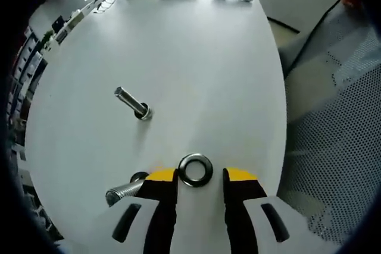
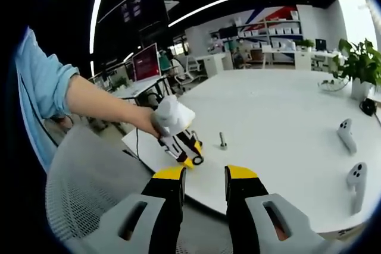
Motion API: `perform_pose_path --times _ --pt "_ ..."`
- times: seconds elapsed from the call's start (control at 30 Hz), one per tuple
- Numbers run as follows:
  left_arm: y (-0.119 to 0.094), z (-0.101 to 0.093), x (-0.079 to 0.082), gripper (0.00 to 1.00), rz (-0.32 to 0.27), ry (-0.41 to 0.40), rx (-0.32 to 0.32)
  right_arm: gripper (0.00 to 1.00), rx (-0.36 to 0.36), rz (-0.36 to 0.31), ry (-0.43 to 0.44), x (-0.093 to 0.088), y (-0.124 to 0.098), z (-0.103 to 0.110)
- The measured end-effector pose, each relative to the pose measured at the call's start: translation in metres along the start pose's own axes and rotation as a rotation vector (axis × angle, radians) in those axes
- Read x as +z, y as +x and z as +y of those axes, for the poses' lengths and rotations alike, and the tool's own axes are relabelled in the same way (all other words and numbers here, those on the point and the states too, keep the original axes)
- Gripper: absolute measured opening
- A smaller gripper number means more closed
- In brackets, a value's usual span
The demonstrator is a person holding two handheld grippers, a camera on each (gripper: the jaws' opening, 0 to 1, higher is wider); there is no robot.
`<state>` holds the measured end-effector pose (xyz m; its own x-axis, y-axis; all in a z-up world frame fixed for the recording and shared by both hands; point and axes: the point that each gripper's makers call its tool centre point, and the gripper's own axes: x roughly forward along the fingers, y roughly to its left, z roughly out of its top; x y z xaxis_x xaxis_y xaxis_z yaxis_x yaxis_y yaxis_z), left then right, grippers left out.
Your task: Place the washer onto the threaded stud by aligning its center hole with the stud, sliding it down to the base, and recovering from edge contact or off-axis alignment until the washer reaches the visible bottom stop.
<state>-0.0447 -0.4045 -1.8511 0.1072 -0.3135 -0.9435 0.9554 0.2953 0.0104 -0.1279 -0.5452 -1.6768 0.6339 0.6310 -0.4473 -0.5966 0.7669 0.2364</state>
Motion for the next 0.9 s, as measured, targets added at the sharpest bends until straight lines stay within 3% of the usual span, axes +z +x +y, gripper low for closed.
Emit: perform_pose_path --times 0.37,0.47,0.9 --pt "-0.0004 -0.0012 -0.0002 0.27 0.005 -0.013 0.003 0.28 -0.003 -0.014 0.005 0.0018 -0.0008 -0.0007" --pt "-0.0005 -0.0006 -0.0003 0.21 0.008 -0.015 0.01 0.28 -0.008 -0.018 0.009 0.0023 -0.0012 -0.0014" --pt "-0.0005 -0.0003 -0.0002 0.2 0.008 -0.026 0.014 0.28 -0.021 -0.038 0.022 0.0042 -0.0031 -0.0032"
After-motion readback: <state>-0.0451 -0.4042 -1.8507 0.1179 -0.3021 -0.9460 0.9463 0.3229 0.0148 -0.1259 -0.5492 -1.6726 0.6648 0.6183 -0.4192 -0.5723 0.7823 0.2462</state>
